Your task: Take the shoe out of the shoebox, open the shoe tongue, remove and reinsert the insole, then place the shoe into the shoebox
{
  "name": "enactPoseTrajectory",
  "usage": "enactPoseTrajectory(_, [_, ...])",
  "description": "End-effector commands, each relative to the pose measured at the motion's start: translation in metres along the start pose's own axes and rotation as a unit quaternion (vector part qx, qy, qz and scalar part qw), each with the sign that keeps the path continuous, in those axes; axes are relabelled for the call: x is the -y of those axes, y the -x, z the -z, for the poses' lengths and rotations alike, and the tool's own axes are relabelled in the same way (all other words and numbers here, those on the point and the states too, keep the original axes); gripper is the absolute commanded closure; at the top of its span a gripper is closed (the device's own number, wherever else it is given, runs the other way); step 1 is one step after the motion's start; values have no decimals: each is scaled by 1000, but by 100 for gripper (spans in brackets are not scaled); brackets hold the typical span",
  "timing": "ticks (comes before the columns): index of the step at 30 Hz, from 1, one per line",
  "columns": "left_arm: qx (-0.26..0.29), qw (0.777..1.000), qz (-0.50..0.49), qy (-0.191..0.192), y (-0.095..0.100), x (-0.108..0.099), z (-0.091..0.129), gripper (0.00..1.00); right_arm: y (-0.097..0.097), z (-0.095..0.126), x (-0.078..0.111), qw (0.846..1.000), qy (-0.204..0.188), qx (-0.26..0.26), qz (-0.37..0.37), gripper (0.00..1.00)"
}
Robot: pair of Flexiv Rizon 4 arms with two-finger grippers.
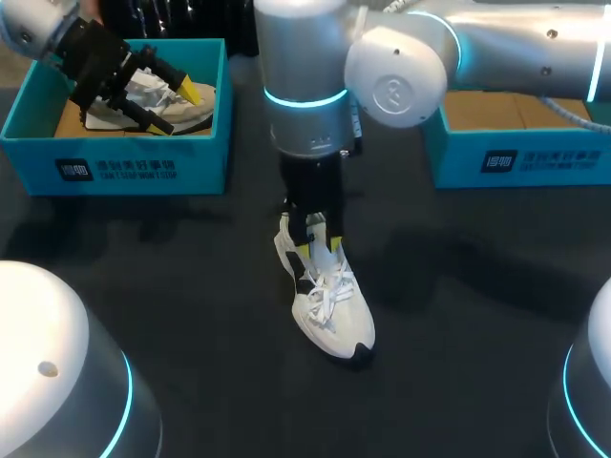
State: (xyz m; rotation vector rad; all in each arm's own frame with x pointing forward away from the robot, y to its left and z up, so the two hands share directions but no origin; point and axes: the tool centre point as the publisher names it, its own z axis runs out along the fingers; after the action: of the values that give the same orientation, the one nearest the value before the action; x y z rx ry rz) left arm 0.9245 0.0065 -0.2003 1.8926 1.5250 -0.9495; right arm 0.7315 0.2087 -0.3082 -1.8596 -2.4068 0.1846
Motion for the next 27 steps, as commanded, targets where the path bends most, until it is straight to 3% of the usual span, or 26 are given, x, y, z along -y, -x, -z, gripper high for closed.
enactPoseTrajectory(1, [-1,1000,0,1,0,1,0,0,8,-8,-15,1000,2,-10,9,67])
enactPoseTrajectory(8, [-1,1000,0,1,0,1,0,0,19,-19,-46,999,3,-20,35,69])
enactPoseTrajectory(20, [-1,1000,0,1,0,1,0,0,16,5,-33,999,2,-3,34,62])
enactPoseTrajectory(27, [-1,1000,0,1,0,1,0,0,11,-13,-44,999,7,-16,41,62])
